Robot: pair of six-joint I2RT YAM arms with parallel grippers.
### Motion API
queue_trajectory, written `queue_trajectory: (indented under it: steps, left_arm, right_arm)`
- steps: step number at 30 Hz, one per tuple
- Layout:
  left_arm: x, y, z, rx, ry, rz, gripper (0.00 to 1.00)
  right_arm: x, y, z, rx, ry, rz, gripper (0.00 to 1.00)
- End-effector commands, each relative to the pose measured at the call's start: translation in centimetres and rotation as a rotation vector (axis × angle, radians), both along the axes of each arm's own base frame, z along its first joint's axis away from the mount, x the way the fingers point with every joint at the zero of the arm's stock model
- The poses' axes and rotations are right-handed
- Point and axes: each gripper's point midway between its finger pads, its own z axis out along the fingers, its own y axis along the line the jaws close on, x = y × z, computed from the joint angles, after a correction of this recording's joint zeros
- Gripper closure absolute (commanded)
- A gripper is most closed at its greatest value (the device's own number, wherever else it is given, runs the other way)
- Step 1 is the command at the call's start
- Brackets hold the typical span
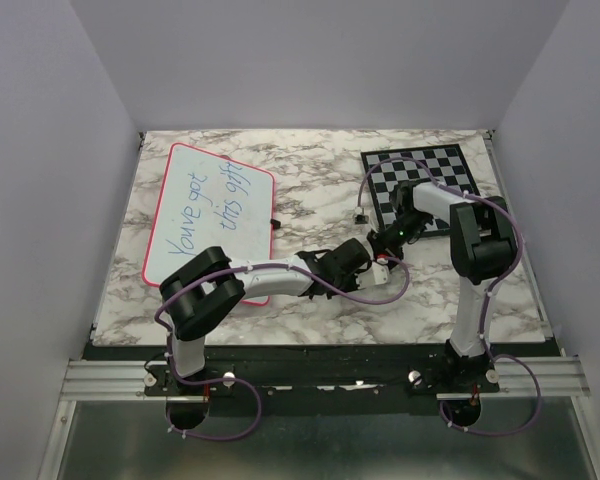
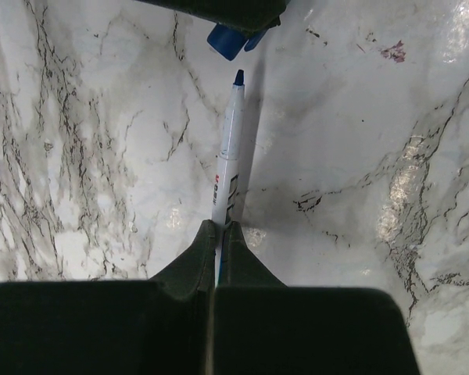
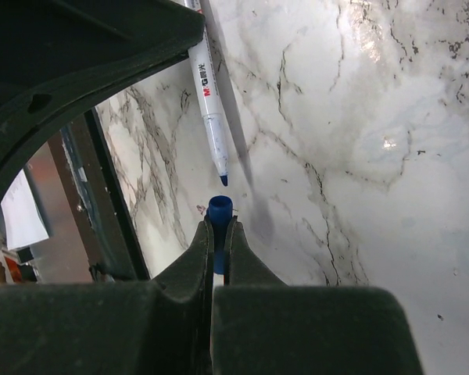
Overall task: Write a sentence on the whiteboard
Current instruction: Insert the whiteboard marker without the cap into the pen cap.
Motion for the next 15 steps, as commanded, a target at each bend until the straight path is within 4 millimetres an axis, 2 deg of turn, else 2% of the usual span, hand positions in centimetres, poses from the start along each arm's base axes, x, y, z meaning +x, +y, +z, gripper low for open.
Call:
queue_trajectory:
  steps: [1, 15]
  left_arm:
    - [0.27, -0.5, 1.18, -0.038, -0.022, -0.016, 1.0]
    - [0.32, -0.51, 1.22, -0.042, -0.025, -0.011, 1.0]
  right_arm:
    - [-0.04, 0.62, -0.01, 0.016, 0.017, 0.004, 0.99]
    - [-0.48, 0.86, -0.39, 0.011, 0.04, 0.017, 0.99]
